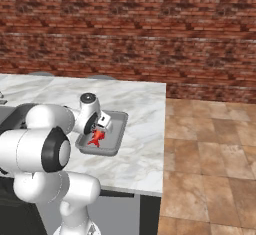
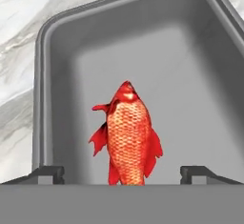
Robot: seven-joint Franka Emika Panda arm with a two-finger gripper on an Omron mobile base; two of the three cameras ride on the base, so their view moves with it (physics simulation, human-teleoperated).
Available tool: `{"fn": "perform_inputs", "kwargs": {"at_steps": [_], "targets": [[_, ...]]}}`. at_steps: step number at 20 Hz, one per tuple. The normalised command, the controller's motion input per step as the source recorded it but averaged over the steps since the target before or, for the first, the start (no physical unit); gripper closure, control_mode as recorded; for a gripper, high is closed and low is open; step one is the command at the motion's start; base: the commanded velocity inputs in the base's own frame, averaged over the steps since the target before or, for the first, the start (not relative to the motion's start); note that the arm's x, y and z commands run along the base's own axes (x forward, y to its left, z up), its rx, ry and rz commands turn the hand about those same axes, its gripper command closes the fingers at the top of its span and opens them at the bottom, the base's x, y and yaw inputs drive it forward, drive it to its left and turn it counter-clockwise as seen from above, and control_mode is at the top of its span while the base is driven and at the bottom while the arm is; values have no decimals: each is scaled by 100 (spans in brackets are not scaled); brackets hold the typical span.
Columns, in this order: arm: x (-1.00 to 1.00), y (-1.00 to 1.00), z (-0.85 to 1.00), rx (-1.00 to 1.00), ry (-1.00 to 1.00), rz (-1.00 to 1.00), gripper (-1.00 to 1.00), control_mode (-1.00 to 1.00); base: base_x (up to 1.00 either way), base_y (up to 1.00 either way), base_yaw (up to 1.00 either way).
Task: Place one eggplant and one fish in each tupperware on the nearby counter, to pack two identical lunches.
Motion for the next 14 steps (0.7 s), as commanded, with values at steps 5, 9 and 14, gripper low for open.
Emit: {"fn": "perform_inputs", "kwargs": {"at_steps": [5,9,14], "targets": [[-63,0,70,0,-10,0,-100,-100,0,0,0],[-99,-1,100,0,-11,0,-100,-100,0,0,0],[-88,0,100,-1,0,0,-100,-100,0,0,0]]}}
